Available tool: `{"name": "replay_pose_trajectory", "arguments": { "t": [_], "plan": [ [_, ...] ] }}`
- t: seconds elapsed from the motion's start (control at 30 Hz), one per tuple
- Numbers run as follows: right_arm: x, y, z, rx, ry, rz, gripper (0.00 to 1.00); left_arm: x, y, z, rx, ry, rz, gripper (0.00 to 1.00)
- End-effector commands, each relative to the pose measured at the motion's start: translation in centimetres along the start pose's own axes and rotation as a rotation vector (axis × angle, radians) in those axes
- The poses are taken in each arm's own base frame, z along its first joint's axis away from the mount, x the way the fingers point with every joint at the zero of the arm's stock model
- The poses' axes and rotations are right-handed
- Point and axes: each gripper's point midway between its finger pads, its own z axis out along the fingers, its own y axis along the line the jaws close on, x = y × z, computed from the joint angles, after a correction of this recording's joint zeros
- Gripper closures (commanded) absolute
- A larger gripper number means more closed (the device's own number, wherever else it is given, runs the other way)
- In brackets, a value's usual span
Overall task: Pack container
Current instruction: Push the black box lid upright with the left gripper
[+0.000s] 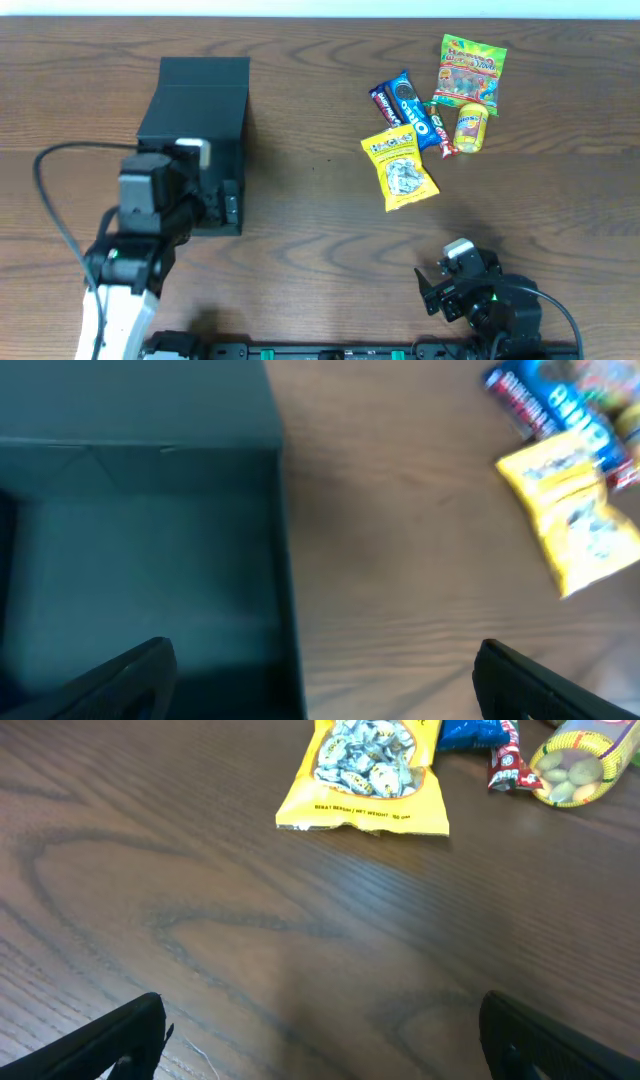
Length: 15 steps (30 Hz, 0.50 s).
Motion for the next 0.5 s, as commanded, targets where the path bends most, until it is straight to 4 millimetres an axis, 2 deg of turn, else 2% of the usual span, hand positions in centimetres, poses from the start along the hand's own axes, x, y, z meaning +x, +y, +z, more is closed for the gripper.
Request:
{"name": "replay_pose_trajectory", "arguments": {
  "t": [0.0,0.13,0.37,0.47],
  "plan": [
    [0.0,-0.1,0.0,0.006,-0.003,-0.011,0.01,0.4,0.1,1.5,-0.079,0.058,0.125,0.04],
    [0.0,-0.1,0.0,0.006,-0.003,-0.011,0.01,1.1,-0.8,3.9,-0.083,0.113,0.179,0.04],
    [0.0,-0.1,0.0,0.006,-0.003,-0.011,0.01,0.2,-1.2,5.4,-0.062,0.089,0.169,0.04],
    [0.0,-0.1,0.0,0.006,-0.003,-0.011,0.01,0.7,-0.9,6.1,-0.071,0.117,0.168,0.04]
  ]
}}
